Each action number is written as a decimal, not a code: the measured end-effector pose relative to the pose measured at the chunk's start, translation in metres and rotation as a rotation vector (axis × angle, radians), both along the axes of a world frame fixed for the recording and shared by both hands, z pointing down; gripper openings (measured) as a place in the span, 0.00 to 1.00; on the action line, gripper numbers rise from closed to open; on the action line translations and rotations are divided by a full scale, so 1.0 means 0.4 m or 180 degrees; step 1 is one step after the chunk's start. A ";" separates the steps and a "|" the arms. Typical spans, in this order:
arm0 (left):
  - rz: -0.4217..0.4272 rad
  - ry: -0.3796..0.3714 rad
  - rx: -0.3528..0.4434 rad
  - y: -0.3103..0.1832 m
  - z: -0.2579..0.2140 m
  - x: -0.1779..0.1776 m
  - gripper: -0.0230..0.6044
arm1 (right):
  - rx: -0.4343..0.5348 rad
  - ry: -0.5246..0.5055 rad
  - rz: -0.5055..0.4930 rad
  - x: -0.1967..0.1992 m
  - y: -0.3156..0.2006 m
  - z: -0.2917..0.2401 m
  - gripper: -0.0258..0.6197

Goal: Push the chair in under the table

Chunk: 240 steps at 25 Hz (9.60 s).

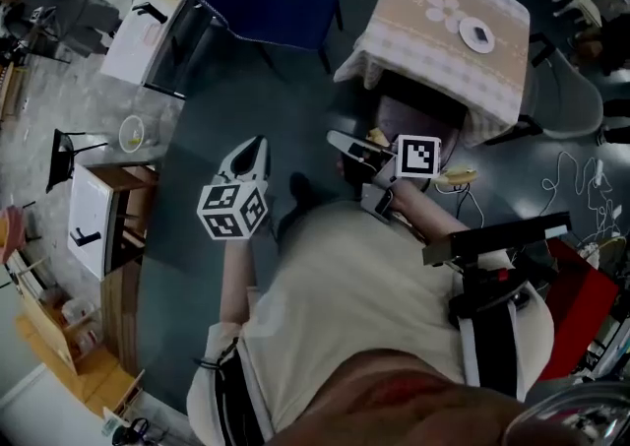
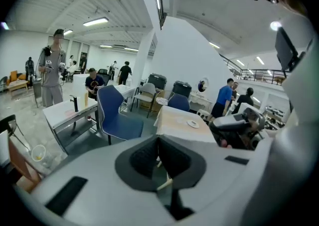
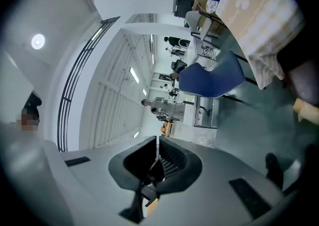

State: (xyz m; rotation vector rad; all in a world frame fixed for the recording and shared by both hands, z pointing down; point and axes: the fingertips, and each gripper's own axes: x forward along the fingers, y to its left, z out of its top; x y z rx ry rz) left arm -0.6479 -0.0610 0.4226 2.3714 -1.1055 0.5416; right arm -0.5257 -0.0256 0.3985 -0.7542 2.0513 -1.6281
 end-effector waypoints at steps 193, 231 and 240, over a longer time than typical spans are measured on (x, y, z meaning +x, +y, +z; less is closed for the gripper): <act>0.0823 -0.1827 -0.1623 -1.676 0.546 -0.154 0.20 | -0.0633 -0.0257 0.1979 0.192 -0.974 0.061 0.06; 0.1150 -0.1958 -0.1306 -1.656 0.536 -0.116 0.22 | -0.0715 -0.0173 0.1606 0.118 -1.044 0.071 0.06; 0.1287 -0.2011 -0.1204 -1.682 0.536 -0.074 0.22 | -0.0704 -0.0186 0.1774 0.145 -1.032 0.071 0.06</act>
